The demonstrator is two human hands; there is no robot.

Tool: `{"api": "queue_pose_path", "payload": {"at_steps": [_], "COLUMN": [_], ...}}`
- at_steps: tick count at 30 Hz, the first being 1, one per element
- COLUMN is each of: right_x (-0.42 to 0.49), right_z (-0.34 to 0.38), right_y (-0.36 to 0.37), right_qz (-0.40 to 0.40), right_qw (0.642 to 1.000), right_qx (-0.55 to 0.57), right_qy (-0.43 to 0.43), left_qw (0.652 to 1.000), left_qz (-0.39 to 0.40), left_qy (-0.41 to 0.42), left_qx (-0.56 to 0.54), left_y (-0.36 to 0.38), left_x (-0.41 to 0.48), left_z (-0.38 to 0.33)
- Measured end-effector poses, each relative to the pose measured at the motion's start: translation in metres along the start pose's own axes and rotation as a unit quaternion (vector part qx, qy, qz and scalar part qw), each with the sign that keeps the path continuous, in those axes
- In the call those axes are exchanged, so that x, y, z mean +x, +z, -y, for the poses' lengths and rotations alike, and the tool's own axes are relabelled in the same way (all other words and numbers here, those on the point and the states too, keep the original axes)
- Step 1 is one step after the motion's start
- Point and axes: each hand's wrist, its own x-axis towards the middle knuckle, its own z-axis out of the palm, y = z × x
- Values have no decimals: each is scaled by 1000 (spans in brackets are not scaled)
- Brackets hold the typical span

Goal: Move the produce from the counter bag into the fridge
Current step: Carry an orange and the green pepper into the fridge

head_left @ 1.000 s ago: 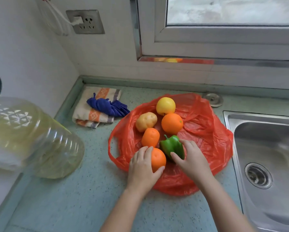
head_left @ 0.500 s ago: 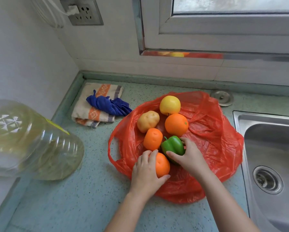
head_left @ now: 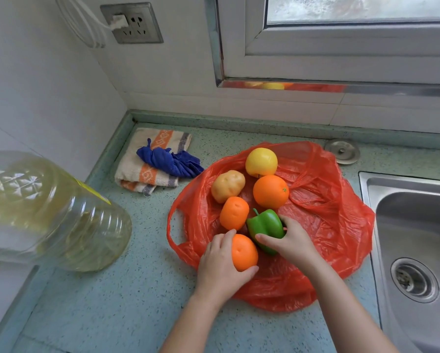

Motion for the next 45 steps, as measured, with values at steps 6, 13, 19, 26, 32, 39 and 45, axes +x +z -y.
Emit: {"api": "queue_pose_path", "payload": {"at_steps": [6,13,19,26,32,39,45], "right_x": [-23,-76,-149,-251,-347,-476,-592], "right_z": [4,24,38,29,-4,-44,-88], "right_y": [-21,-49,-64,-45,-29,-19,-10], "right_qz": [-60,-171,-308,-418,-521,-665,-747], "right_qw": [998,984,944,898,842,729,641], "right_qx": [25,38,98,134,135,141,149], "right_qy": [-4,-41,-64,-42,29,79,92], "left_qw": [984,955,934,904,872,808,752], "left_qz": [-30,-4,39,91,187,311,380], "left_qy": [-17,56,166,265,333,414,475], "left_qx": [-173,-290,-315,-324,-307,-279,-252], "left_y": [-13,-41,-65,-60,-23,21,68], "left_x": [-7,-20,-51,-98,-154,-260,-366], "left_z": [-11,-41,-69,-75,-104,-158,-198]}}
